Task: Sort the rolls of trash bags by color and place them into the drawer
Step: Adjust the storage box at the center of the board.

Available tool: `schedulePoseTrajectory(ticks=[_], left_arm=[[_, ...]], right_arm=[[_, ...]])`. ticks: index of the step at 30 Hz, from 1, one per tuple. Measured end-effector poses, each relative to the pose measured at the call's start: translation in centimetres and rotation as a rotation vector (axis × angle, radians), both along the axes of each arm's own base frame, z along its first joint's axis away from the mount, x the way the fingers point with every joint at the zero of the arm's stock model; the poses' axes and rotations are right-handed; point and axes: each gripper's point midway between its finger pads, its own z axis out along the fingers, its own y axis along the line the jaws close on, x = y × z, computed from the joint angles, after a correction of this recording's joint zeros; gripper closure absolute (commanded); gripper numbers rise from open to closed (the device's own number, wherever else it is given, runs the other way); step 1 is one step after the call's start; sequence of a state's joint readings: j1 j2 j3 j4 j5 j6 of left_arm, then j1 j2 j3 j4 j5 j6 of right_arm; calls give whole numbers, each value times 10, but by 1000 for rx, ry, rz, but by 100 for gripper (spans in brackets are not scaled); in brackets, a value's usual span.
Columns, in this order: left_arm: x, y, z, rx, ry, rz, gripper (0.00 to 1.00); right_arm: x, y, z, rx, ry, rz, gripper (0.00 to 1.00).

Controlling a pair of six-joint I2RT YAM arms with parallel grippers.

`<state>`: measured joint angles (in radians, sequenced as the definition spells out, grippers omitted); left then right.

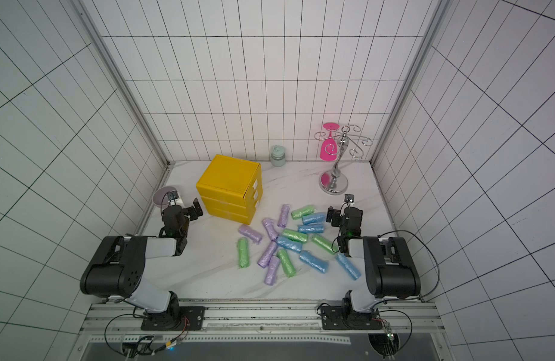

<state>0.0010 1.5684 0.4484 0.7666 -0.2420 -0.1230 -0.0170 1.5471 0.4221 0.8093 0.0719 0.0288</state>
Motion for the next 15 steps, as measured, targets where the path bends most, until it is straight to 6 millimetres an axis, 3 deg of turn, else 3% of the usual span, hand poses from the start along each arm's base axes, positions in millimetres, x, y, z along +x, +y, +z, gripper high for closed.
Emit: schedulePoseTrajectory(ticks=[11,15], left_arm=[[0,0,0,0,-1,0,1],[-3,1,9,3,-11,16,2]], right_arm=[[0,0,0,3,-1,4,1],[-8,-5,7,5,20,-34,1]])
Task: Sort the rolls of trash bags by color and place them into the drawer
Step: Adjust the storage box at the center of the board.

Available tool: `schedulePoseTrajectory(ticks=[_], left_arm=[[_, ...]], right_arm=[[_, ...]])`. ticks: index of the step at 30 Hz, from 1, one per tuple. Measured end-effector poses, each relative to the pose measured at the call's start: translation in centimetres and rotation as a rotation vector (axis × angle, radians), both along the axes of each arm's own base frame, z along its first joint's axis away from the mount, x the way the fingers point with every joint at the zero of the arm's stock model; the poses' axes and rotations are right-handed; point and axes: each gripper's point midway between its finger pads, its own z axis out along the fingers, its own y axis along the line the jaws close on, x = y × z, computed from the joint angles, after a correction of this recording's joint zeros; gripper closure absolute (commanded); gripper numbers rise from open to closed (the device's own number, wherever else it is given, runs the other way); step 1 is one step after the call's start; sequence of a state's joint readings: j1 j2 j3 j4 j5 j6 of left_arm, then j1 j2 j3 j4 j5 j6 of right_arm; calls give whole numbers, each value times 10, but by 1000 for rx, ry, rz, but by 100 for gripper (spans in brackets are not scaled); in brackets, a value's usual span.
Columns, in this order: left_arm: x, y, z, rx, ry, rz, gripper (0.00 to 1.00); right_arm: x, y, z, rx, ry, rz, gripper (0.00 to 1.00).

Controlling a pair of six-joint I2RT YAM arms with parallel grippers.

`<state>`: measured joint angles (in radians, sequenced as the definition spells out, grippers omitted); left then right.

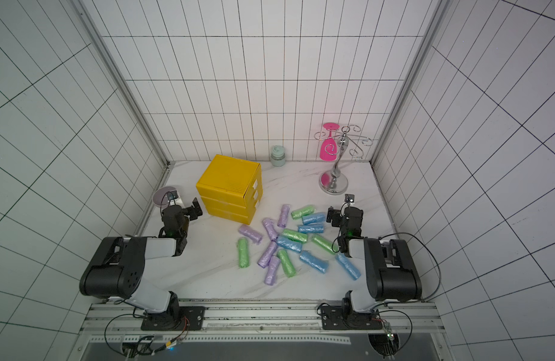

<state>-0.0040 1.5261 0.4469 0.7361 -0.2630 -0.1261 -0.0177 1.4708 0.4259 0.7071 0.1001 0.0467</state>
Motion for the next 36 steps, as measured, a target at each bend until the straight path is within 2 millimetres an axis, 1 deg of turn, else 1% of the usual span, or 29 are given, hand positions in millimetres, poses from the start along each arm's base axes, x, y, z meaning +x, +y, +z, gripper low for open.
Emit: schedulePoseTrajectory(ticks=[1,2,3,4,5,6,7,8,10,11,12,13,15,16,18,20,22,23,25,28,30,33,36], left_arm=[[-3,2,5,-12,5,18,2],[-6,4,14,-27,8,38,1],[-6,5,22,-44,10,54,1],[-5,6,35,-63,9,71,1],[-3,7,53,-86,-8,90,1],[-2,8,67,-106,-24,104,1],[-1,8,85,-137,-49,114,2],[-3,6,102,-171,-75,118,6],[-7,2,124,-230,-107,100,13],[-10,-4,132,-268,-113,75,20],[-12,-8,137,-293,-110,52,25],[-13,-14,142,-319,-99,26,26],[-12,-24,150,-367,-74,-21,26],[-12,-30,157,-392,-63,-53,26],[-9,-42,171,-434,-51,-119,26],[-4,-54,189,-464,-39,-187,26],[4,-63,201,-480,-27,-240,26],[8,-68,205,-484,-16,-265,26],[13,-73,202,-486,12,-292,24],[15,-76,182,-479,82,-300,23],[18,-75,169,-468,120,-296,23],[21,-74,151,-456,173,-291,23],[24,-75,138,-457,214,-293,23]], right_arm=[[-4,-4,8,10,9,-33,1],[-6,-9,21,26,8,-69,1],[-5,-12,37,49,-7,-99,1],[-4,-14,56,78,-38,-127,1],[-3,-16,77,125,-79,-154,6],[-3,-15,93,174,-112,-163,29],[-3,-12,108,221,-139,-154,49],[-1,-2,118,284,-151,-112,58],[6,18,126,403,-139,-33,61],[11,31,124,467,-111,8,64],[16,41,119,514,-80,35,66],[23,57,110,565,-32,74,66],[31,89,92,638,67,138,65],[36,109,83,670,120,174,65],[43,145,69,715,205,232,63],[55,179,63,756,268,286,64],[70,206,62,785,304,326,64],[81,219,63,799,313,343,65],[102,241,64,826,324,368,65],[129,264,57,865,344,385,66],[145,279,45,882,372,388,66],[166,295,25,894,416,382,66],[179,314,8,900,460,391,66]])
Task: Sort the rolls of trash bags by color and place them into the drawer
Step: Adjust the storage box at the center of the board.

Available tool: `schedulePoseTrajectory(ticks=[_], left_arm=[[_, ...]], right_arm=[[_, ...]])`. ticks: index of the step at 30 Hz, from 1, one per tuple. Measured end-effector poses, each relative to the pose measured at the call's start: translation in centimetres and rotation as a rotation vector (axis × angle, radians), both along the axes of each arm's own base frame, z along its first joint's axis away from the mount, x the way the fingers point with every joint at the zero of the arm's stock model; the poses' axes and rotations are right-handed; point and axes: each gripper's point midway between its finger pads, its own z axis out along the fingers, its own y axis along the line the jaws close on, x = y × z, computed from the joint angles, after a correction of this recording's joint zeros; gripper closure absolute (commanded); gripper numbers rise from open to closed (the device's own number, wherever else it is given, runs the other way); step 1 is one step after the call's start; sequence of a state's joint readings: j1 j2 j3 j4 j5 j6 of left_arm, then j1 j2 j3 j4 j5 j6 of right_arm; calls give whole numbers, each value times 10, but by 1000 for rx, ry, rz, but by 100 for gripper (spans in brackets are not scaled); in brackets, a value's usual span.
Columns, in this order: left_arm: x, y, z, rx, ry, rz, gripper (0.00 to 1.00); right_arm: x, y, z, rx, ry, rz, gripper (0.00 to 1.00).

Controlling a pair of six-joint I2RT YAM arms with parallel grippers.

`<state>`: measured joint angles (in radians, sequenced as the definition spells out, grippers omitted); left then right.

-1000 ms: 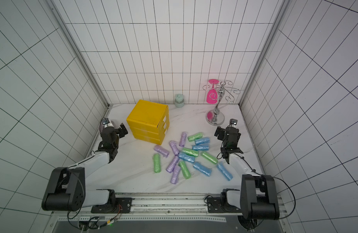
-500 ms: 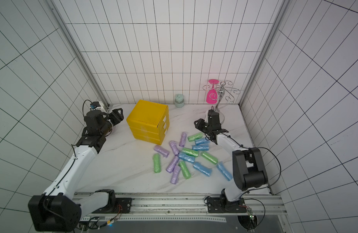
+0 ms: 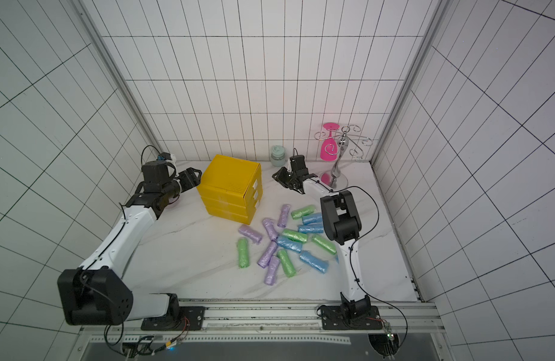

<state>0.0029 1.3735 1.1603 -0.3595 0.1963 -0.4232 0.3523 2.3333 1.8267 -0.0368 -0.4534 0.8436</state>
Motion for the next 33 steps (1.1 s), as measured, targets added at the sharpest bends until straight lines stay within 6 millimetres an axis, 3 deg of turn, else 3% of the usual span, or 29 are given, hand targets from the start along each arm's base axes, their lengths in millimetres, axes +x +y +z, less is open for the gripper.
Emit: schedulePoseTrajectory(ticks=[6,9,16,21,25,33], left_arm=[[1,-6,-6,-10,15,-25,23],[1,-11,-6,-19,13,-39,25],[-13,-18,-17,-34,35,-48,26],[-37,-18,-14,-25,32,-21,27],[-59,-16,-8,-17,24,3,27],[-95,1,9,16,-20,82,25]], right_arm=[[7,50,-19,25,39,86,66],[4,66,-21,41,52,118,66],[-9,84,-19,65,71,164,67],[-16,100,-18,99,56,186,67],[-31,112,-31,112,76,210,69],[-87,124,-54,95,153,255,70]])
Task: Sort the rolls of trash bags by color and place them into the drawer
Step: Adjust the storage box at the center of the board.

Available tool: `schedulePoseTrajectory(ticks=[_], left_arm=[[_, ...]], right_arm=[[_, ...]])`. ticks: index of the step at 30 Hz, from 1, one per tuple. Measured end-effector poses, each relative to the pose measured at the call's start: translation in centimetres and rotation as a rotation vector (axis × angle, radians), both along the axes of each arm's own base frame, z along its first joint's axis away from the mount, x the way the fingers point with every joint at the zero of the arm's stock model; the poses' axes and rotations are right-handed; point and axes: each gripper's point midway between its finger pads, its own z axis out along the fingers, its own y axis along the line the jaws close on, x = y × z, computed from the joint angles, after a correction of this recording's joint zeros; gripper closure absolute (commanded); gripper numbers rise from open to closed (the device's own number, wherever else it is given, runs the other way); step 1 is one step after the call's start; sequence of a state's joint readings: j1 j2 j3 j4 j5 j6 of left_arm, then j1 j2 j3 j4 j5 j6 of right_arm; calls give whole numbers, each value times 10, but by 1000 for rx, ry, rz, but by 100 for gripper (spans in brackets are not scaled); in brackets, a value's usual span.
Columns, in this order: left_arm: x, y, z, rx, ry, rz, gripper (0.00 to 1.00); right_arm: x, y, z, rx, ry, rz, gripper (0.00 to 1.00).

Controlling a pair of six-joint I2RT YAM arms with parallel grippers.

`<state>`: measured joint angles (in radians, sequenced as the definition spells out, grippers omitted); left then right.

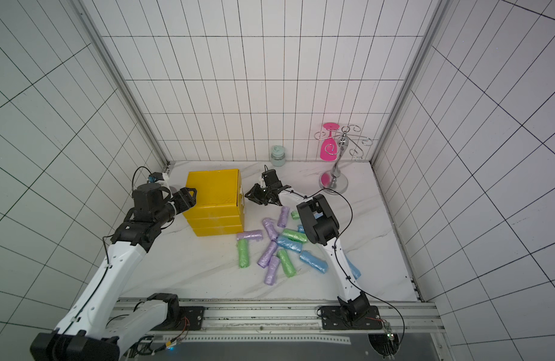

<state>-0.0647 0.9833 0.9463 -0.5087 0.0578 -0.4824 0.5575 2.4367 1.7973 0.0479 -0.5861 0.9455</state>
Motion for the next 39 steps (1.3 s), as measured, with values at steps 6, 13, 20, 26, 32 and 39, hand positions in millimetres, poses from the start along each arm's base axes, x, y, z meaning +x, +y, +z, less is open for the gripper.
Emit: schedulePoseTrajectory(ticks=[6,13,20,26,32,39], left_arm=[[-8,19,-7,24,39,82,23],[-18,47,-16,5,89,199,20],[-20,41,-3,-18,72,167,27],[-11,32,37,-15,-1,109,30],[11,5,79,-2,-56,-12,31],[27,-24,70,3,-18,-110,31]], right_arm=[[-11,0,13,10,-18,7,70],[-6,-7,39,4,-66,-2,68],[-11,-33,70,-74,-118,-26,73],[-48,-46,77,-135,-136,15,73],[-91,-23,57,-177,-113,112,74],[-120,3,56,-186,-120,186,74]])
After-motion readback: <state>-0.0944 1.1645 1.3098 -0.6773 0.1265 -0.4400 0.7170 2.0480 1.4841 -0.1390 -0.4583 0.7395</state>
